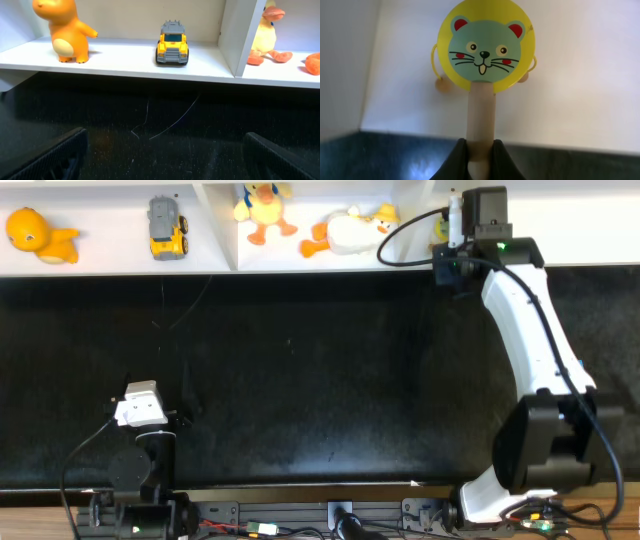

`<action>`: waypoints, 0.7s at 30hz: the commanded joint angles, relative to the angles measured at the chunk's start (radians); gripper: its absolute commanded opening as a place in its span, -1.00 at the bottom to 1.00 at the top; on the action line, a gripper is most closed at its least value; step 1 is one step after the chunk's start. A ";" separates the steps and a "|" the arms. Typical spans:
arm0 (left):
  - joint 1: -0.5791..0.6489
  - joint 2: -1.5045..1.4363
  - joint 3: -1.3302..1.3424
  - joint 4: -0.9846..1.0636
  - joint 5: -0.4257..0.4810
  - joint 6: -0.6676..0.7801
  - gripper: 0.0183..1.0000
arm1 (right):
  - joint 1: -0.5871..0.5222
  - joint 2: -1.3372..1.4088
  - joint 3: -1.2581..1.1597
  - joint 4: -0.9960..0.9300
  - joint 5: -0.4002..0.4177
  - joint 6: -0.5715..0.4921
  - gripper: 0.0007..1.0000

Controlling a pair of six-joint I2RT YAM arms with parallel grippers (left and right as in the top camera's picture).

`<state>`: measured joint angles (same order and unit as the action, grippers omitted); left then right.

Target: Store Toys

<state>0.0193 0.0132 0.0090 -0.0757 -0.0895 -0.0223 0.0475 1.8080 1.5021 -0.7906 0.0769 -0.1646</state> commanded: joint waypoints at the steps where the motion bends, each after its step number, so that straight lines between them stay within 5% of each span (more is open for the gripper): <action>1: -0.003 -0.010 -0.001 -0.004 0.006 0.019 1.00 | -0.002 0.032 0.061 0.033 -0.064 -0.007 -0.82; 11: -0.003 -0.010 -0.001 -0.004 0.006 0.019 1.00 | -0.002 0.070 0.066 0.069 -0.108 -0.008 -0.80; 21: -0.003 -0.010 -0.001 -0.005 0.006 0.019 1.00 | -0.002 0.071 0.066 0.122 -0.111 -0.006 -0.26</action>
<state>0.0193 0.0132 0.0090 -0.0757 -0.0895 -0.0223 0.0460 1.8751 1.5280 -0.6804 -0.0216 -0.1715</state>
